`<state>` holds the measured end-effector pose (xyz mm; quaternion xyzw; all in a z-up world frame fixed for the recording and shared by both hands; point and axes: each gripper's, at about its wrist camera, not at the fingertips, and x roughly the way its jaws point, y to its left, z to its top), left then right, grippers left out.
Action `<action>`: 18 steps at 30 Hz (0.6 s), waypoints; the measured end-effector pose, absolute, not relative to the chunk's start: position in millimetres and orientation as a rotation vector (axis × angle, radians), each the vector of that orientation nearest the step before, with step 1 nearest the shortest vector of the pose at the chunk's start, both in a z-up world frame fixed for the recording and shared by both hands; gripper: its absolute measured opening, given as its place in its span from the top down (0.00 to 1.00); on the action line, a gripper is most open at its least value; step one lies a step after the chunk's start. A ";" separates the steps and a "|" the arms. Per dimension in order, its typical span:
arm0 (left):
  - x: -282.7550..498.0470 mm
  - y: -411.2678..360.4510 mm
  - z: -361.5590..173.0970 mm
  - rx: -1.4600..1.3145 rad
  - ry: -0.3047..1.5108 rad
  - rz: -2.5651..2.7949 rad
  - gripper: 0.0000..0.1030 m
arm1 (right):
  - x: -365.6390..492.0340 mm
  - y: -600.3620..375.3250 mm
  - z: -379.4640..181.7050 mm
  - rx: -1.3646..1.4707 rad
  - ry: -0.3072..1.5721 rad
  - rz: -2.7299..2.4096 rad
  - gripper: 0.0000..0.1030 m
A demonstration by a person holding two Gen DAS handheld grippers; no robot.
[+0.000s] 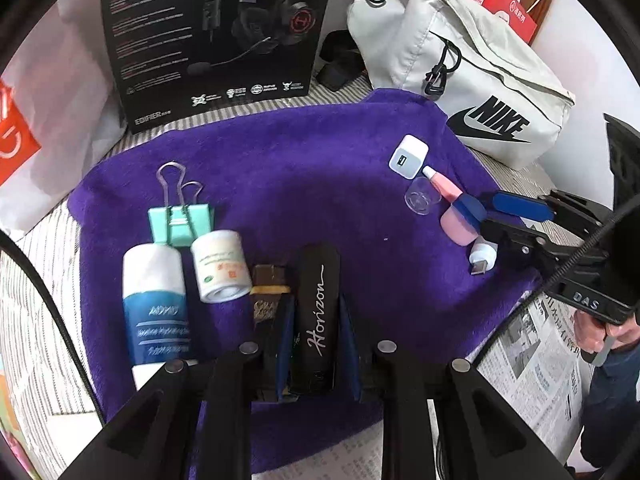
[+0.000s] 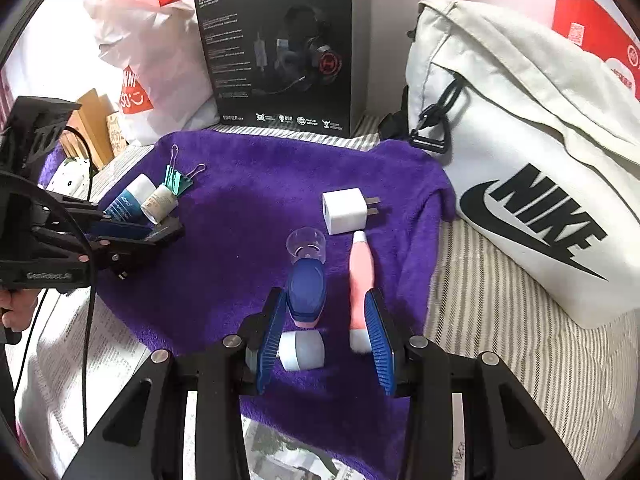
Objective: Organize rigid objects
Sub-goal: 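Set the case beside the Grand Reserve bottle with left while right sets jar by the cup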
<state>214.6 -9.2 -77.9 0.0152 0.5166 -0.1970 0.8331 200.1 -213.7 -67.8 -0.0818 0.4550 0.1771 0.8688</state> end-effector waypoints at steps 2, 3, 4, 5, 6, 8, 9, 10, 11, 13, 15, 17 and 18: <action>218.0 -14.6 -80.6 0.044 1.103 -0.416 0.79 | 197.4 -216.9 -65.7 -0.171 0.947 0.365 0.60; 219.5 -16.6 -82.5 0.052 1.107 -0.410 0.79 | 196.2 -218.8 -65.0 -0.170 0.945 0.363 0.60; 221.2 -18.8 -84.5 0.059 1.112 -0.406 0.79 | 195.6 -219.8 -64.6 -0.169 0.944 0.360 0.60; 222.4 -21.4 -86.8 0.060 1.117 -0.408 0.79 | 194.9 -221.8 -64.4 -0.165 0.945 0.356 0.60; 222.6 -23.8 -87.6 0.067 1.112 -0.406 0.79 | 194.3 -224.0 -64.3 -0.161 0.947 0.354 0.60; 221.7 -27.0 -87.9 0.080 1.111 -0.404 0.78 | 193.1 -226.1 -64.6 -0.159 0.951 0.350 0.60; 221.4 -28.2 -87.9 0.087 1.111 -0.402 0.78 | 192.4 -227.3 -64.6 -0.158 0.950 0.348 0.60; 219.7 -30.0 -87.9 0.100 1.109 -0.399 0.78 | 192.2 -227.4 -65.3 -0.157 0.952 0.347 0.60; 218.4 -31.4 -88.2 0.106 1.108 -0.400 0.78 | 192.1 -227.7 -65.6 -0.155 0.954 0.347 0.60; 214.5 -32.2 -87.7 0.115 1.109 -0.396 0.77 | 191.5 -227.6 -66.2 -0.154 0.956 0.343 0.61; 210.2 -32.1 -87.1 0.114 1.114 -0.397 0.75 | 189.4 -228.0 -66.3 -0.151 0.955 0.343 0.61; 206.2 -30.9 -86.7 0.114 1.120 -0.397 0.72 | 187.1 -228.5 -65.9 -0.150 0.958 0.338 0.60; 203.3 -30.3 -86.3 0.117 1.122 -0.394 0.71 | 186.1 -228.4 -65.7 -0.149 0.959 0.336 0.61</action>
